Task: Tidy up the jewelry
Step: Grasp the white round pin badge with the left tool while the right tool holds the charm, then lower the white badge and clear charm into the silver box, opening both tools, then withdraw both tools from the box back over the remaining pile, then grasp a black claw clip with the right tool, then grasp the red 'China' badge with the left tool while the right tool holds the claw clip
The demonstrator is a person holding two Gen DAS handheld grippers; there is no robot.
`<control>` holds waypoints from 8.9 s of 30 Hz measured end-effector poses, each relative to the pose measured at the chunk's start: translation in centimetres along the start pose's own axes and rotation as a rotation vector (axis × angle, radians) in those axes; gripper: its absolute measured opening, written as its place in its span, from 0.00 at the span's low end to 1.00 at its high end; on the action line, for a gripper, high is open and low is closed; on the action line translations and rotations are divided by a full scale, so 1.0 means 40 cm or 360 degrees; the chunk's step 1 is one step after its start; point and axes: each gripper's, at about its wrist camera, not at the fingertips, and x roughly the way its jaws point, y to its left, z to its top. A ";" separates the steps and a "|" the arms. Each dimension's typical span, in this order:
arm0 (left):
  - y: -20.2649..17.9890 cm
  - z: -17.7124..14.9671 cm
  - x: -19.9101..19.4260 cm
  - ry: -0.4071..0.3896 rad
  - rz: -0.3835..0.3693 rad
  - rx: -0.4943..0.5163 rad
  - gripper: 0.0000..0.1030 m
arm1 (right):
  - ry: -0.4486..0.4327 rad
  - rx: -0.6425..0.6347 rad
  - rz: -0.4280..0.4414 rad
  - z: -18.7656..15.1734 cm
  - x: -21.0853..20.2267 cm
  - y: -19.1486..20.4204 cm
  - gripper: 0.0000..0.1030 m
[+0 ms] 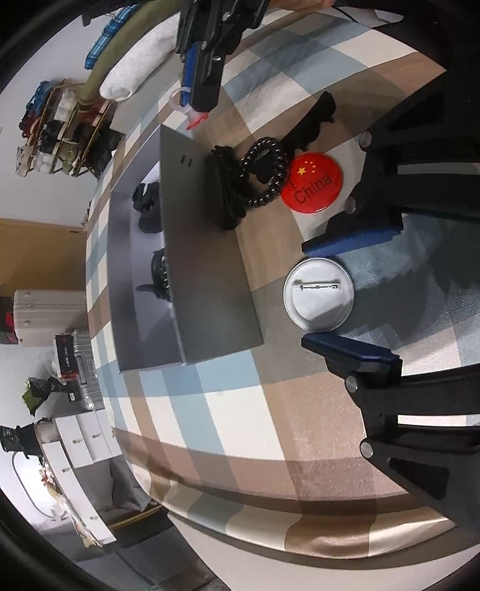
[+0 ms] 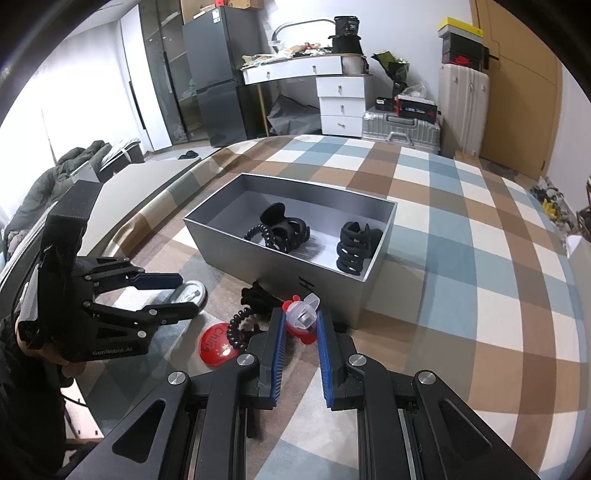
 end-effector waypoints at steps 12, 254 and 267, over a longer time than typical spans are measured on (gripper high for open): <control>-0.001 0.037 -0.086 -0.0258 -0.0102 -0.0030 0.36 | -0.0079 0.0040 0.0031 0.009 -0.016 -0.011 0.15; -0.087 0.046 0.016 -0.0100 -0.0142 -0.0028 0.99 | -0.0031 0.0111 -0.0041 0.026 -0.033 -0.065 0.16; -0.134 0.045 -0.035 -0.0179 -0.0152 0.0118 0.70 | -0.0037 0.0137 -0.0027 0.022 -0.034 -0.067 0.16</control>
